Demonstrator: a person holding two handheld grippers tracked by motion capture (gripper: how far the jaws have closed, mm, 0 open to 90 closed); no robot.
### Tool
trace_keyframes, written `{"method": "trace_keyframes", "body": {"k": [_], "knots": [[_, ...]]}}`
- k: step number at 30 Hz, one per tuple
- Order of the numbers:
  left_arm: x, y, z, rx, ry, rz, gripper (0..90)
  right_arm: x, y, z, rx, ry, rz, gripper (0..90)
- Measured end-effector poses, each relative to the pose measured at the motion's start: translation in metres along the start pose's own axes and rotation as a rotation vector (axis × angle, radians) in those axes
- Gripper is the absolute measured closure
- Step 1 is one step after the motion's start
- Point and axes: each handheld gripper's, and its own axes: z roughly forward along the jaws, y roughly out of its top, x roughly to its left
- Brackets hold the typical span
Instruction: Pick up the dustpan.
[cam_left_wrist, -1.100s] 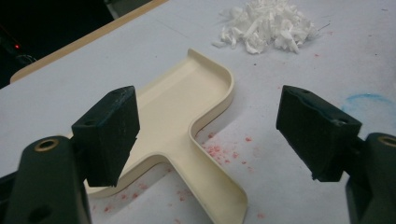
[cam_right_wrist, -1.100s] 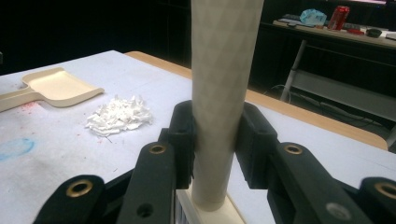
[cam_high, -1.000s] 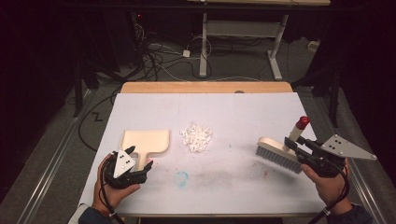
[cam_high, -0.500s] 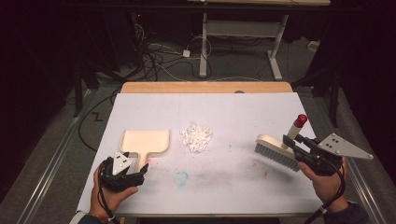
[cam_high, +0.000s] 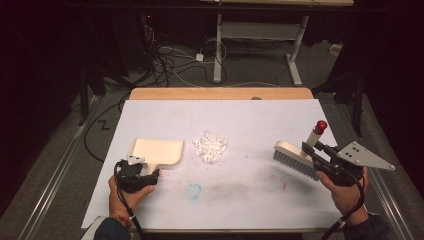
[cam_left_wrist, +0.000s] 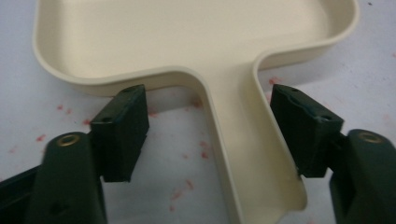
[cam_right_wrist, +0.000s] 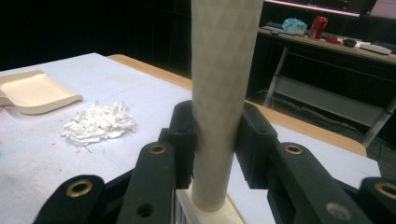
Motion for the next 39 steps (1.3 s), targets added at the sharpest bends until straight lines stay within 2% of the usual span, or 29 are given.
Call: {"method": "trace_keyframes", "body": {"k": [4, 5, 6, 7, 12, 17, 18, 19, 22, 25, 26, 28, 29, 32, 35, 39], "knots": [[0.001, 0.006, 0.003, 0.016, 0.004, 0.024, 37.1, 0.001, -0.002, 0.002, 0.008, 0.008, 0.004, 70.8], [0.001, 0.007, 0.003, 0.019, 0.001, 0.025, 40.4, 0.001, -0.002, 0.002, 0.008, 0.009, 0.005, 70.8], [0.001, 0.008, 0.004, 0.020, -0.001, 0.033, 48.2, 0.001, -0.002, 0.002, 0.002, 0.005, 0.009, 70.8], [0.000, 0.010, 0.005, 0.023, -0.003, 0.043, 48.2, 0.001, -0.002, 0.002, 0.002, 0.005, 0.009, 70.8], [0.005, 0.013, 0.006, 0.034, -0.028, 0.059, 62.5, 0.000, -0.002, 0.005, 0.002, 0.013, 0.013, 70.8], [0.009, 0.017, 0.006, 0.053, -0.054, 0.079, 63.7, 0.000, -0.003, 0.008, -0.006, 0.007, 0.012, 70.8], [0.009, 0.019, 0.005, 0.058, -0.056, 0.093, 63.7, 0.000, -0.003, 0.008, -0.007, 0.002, 0.017, 70.8], [0.010, 0.020, 0.005, 0.059, -0.051, 0.127, 63.8, -0.002, -0.004, 0.009, -0.007, -0.002, 0.019, 70.8], [0.014, 0.022, 0.003, 0.073, -0.073, 0.138, 63.8, -0.002, -0.005, 0.011, -0.001, -0.001, 0.026, 70.8], [0.019, 0.025, -0.001, 0.094, -0.075, 0.161, 63.9, -0.003, -0.004, 0.014, -0.001, -0.006, 0.015, 70.8], [0.022, 0.027, -0.004, 0.103, -0.088, 0.177, 63.9, -0.003, -0.004, 0.015, -0.001, -0.007, 0.016, 70.8], [0.023, 0.030, -0.011, 0.106, -0.070, 0.230, 63.9, -0.005, -0.003, 0.017, 0.000, -0.008, 0.018, 70.8], [0.023, 0.032, -0.014, 0.118, -0.090, 0.267, 63.9, -0.006, -0.001, 0.020, -0.002, -0.015, 0.024, 70.8], [0.025, 0.038, -0.022, 0.146, -0.119, 0.325, 63.9, -0.008, 0.001, 0.024, -0.005, -0.024, 0.025, 70.9], [0.030, 0.040, -0.027, 0.190, -0.163, 0.348, 63.9, -0.011, 0.006, 0.033, -0.009, -0.023, 0.039, 70.9], [0.034, 0.040, -0.033, 0.227, -0.192, 0.381, 63.8, -0.014, 0.011, 0.048, -0.020, -0.042, 0.052, 70.9]]}}
